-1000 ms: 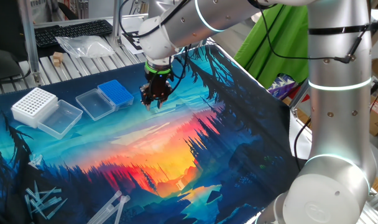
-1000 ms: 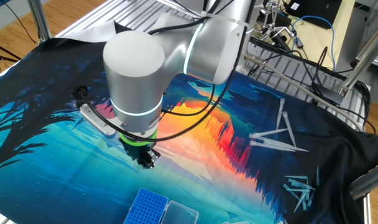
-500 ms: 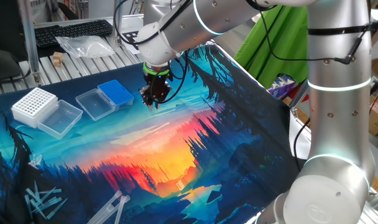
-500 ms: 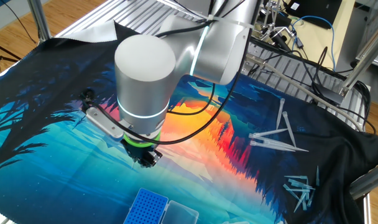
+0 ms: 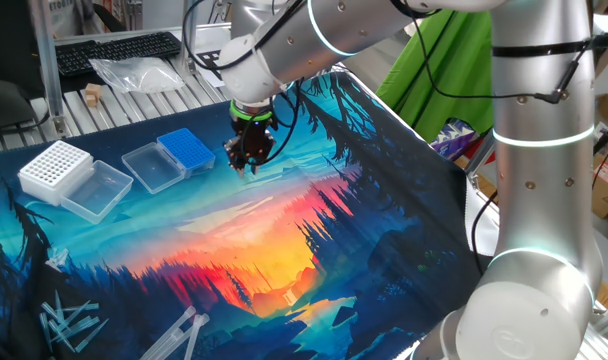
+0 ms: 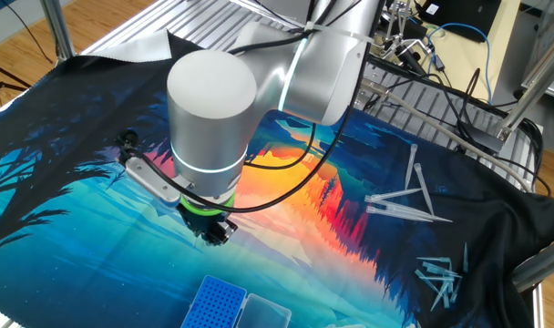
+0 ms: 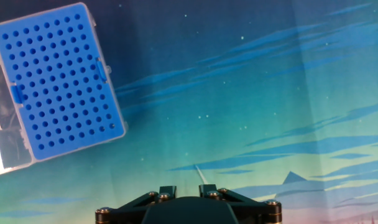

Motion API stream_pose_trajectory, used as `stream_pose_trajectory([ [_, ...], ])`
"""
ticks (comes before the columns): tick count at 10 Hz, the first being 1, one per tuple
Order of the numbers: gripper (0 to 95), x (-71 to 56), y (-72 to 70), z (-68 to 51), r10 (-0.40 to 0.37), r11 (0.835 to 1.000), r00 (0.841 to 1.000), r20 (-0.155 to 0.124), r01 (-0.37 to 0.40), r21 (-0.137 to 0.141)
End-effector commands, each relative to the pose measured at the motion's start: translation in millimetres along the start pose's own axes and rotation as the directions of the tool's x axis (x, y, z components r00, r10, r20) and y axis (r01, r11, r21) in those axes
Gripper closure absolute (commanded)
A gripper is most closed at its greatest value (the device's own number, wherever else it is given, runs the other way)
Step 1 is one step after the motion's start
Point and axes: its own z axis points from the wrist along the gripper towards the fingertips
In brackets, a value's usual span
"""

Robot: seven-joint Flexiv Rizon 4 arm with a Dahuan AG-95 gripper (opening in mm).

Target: Insert a small pipette tip into the holder for small pipette tips

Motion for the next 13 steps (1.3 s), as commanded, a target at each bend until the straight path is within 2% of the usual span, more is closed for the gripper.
stream_pose_trajectory([
  [1,57.0,0.4,0.2,-0.4,0.021,1.0,1.0,0.002,-0.021,-0.018],
  [5,57.0,0.4,0.2,-0.4,0.008,1.0,1.0,0.01,-0.008,-0.014],
  [6,57.0,0.4,0.2,-0.4,0.012,1.0,0.999,0.036,-0.011,-0.017],
  [7,57.0,0.4,0.2,-0.4,0.007,1.0,0.999,0.037,-0.006,-0.018],
  [8,38.0,0.4,0.2,-0.4,0.003,1.0,0.999,0.038,-0.003,-0.023],
  [13,38.0,0.4,0.2,-0.4,-0.017,1.0,0.999,0.049,0.018,-0.018],
])
